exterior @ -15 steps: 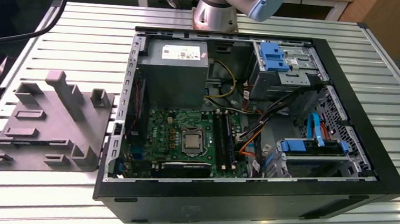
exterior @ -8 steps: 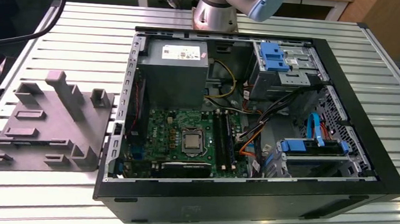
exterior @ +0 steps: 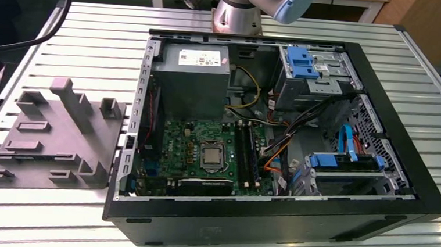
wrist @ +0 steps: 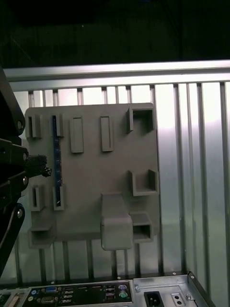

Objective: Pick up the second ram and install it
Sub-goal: 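Reach for the second ram, then pick up the second ram and move it above second insertion slot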

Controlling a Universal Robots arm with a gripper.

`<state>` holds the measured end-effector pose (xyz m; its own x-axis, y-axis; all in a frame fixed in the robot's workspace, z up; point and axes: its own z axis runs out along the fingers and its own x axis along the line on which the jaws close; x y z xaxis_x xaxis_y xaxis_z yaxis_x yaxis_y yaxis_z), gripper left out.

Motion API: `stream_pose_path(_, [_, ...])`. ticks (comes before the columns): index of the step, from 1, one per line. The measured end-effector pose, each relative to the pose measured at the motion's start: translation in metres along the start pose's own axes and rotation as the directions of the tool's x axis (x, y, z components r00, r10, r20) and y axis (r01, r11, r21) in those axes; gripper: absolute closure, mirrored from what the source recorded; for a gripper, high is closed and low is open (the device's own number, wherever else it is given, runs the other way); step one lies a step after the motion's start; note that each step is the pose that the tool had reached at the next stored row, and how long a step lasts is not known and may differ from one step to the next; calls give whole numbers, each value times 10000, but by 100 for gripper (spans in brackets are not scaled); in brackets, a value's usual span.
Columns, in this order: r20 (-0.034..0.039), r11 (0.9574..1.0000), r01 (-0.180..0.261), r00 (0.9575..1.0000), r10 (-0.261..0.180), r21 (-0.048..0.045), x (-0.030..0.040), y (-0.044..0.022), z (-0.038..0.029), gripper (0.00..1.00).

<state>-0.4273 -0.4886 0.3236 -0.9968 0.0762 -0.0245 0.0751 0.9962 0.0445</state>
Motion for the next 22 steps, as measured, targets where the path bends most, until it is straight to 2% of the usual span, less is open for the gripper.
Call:
stream_pose_path(6, [1,10000,1,10000,-1,-1,23,-8,21,89])
stream_pose_path(22, [-3,10000,55,10000,-55,-1,25,-9,28,89])
